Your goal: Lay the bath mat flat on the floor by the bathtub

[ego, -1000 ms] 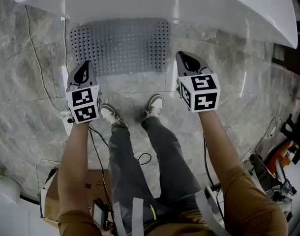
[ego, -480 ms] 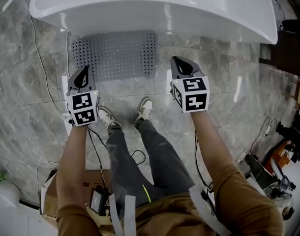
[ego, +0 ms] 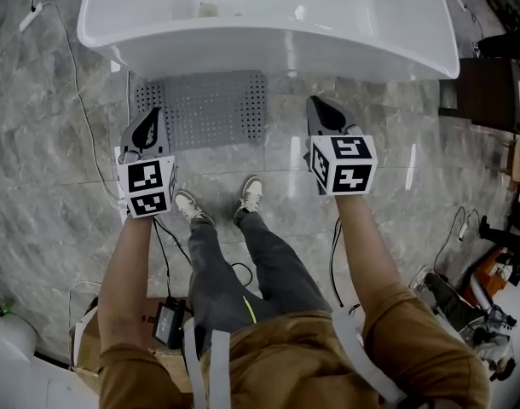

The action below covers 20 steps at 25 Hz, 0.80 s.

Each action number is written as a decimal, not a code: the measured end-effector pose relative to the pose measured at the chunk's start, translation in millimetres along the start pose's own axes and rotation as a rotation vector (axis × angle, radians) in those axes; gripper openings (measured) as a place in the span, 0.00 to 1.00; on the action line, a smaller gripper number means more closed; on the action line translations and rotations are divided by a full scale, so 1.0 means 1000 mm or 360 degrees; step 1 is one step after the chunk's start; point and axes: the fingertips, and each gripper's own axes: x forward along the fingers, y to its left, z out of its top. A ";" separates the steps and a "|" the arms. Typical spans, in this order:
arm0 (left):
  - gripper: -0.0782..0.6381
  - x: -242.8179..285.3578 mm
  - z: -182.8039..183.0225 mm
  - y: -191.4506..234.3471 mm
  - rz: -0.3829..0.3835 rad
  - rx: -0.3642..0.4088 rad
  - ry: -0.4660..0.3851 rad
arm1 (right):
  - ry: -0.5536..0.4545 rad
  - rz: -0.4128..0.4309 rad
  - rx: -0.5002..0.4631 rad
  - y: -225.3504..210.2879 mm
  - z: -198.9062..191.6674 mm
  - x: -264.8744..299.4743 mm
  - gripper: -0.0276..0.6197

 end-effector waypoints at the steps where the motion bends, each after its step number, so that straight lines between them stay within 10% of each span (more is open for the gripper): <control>1: 0.12 -0.004 0.010 -0.001 -0.0013 0.0021 -0.0032 | -0.0021 0.0000 0.0002 0.002 0.007 -0.005 0.05; 20: 0.12 -0.144 0.128 0.025 0.0097 0.0116 -0.0333 | -0.0304 -0.0048 -0.0037 -0.007 0.098 -0.137 0.05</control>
